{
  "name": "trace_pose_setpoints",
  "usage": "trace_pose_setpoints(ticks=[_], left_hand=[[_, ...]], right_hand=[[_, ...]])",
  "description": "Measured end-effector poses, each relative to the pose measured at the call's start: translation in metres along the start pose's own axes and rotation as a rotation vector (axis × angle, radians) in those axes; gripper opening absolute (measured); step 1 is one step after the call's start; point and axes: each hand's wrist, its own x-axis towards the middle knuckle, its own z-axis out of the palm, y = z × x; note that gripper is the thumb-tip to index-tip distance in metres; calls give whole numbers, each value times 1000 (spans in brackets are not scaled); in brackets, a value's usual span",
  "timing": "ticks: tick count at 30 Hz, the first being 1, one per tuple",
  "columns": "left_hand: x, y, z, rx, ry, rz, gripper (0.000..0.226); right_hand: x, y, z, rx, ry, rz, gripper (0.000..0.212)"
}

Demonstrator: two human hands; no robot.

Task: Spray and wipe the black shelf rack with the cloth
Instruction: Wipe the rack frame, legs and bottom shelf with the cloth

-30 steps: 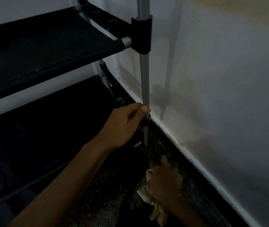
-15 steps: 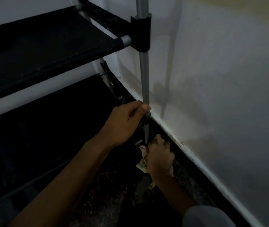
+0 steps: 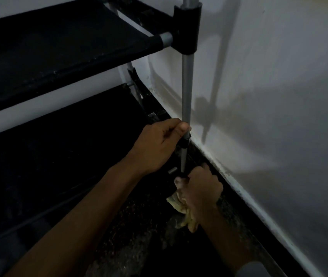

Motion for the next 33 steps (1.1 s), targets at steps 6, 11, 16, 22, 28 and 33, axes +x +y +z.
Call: trace_pose_setpoints(ticks=[6, 11, 16, 22, 28, 33], left_hand=[[0, 1, 2, 8, -1, -3, 35], [-1, 4, 0, -20, -5, 5, 51], [-1, 3, 0, 6, 5, 0, 42], [-1, 4, 1, -9, -18, -19, 44], [-2, 9, -2, -49, -48, -57, 39], [-3, 12, -1, -93, -41, -71, 41]], right_hand=[[-2, 2, 22, 54, 103, -65, 39], [17, -14, 5, -20, -34, 21, 24], [14, -12, -6, 54, -50, 39, 30], [0, -7, 9, -13, 6, -32, 40], [-16, 6, -59, 226, -119, 47, 38], [-60, 18, -106, 732, 597, -216, 11]])
